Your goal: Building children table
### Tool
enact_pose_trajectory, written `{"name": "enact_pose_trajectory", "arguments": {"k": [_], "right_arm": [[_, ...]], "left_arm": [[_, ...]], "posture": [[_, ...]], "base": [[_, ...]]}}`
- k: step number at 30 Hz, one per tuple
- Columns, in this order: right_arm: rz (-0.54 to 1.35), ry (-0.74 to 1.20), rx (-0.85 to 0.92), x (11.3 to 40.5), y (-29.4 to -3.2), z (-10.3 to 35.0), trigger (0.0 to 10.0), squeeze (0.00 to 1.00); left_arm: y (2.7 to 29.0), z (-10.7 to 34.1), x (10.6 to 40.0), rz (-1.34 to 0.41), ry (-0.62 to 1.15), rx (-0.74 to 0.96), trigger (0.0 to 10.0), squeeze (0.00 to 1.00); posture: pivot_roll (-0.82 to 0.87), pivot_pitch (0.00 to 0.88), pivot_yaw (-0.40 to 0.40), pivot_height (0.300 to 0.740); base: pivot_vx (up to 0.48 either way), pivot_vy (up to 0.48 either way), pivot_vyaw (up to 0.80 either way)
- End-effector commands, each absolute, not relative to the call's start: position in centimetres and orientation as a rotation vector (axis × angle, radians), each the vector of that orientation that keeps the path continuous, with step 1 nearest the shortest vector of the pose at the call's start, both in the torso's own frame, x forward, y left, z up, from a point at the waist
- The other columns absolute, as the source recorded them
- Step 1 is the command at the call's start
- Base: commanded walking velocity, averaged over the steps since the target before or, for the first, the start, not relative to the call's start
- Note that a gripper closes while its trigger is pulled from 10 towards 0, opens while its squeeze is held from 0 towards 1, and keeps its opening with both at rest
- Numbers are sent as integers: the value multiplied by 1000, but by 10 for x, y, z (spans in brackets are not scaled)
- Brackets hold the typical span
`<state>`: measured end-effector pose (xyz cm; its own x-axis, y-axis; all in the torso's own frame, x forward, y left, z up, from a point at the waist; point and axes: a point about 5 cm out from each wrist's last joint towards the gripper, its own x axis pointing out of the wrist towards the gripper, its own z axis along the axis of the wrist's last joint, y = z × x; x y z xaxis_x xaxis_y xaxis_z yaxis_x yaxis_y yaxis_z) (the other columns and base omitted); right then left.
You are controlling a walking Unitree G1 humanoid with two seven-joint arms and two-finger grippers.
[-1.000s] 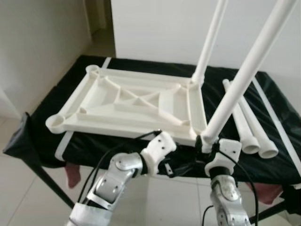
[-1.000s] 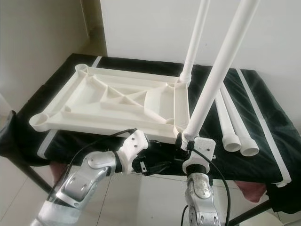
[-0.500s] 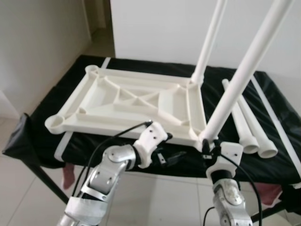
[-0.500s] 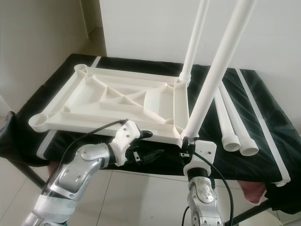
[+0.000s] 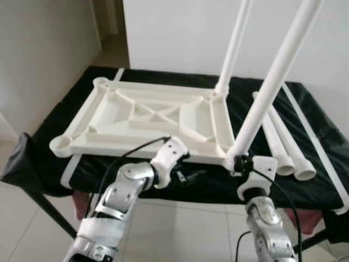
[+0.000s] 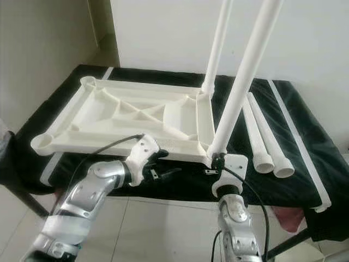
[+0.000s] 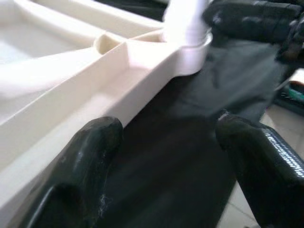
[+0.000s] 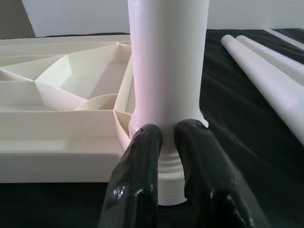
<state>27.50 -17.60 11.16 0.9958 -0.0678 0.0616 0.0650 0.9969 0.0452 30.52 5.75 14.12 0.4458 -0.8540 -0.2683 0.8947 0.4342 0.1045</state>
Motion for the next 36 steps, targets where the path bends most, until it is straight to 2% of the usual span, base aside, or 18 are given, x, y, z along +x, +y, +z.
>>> {"name": "enact_pose_trajectory", "arguments": {"k": [1,5,10,23,36], "right_arm": [[-123,-62,45,280,-193,112,10000,0],[-136,-74,32,284,-201,116,10000,0],[-96,-74,37,282,-194,115,10000,0],[9,-42,91,273,-164,103,10000,0],[33,-24,100,271,-160,99,10000,0]], "left_arm": [[72,135,325,-769,207,291,10000,0],[84,132,336,-663,240,317,10000,0],[95,137,348,-569,231,351,10000,0],[91,147,363,-569,200,391,10000,0],[85,156,368,-598,154,361,10000,0]], "posture": [[0,6,-22,740],[0,4,-21,740],[1,6,-22,740],[-8,8,-14,740],[-17,6,-3,740]], "base": [[0,0,0],[0,0,0],[0,0,0],[0,0,0],[0,0,0]]}}
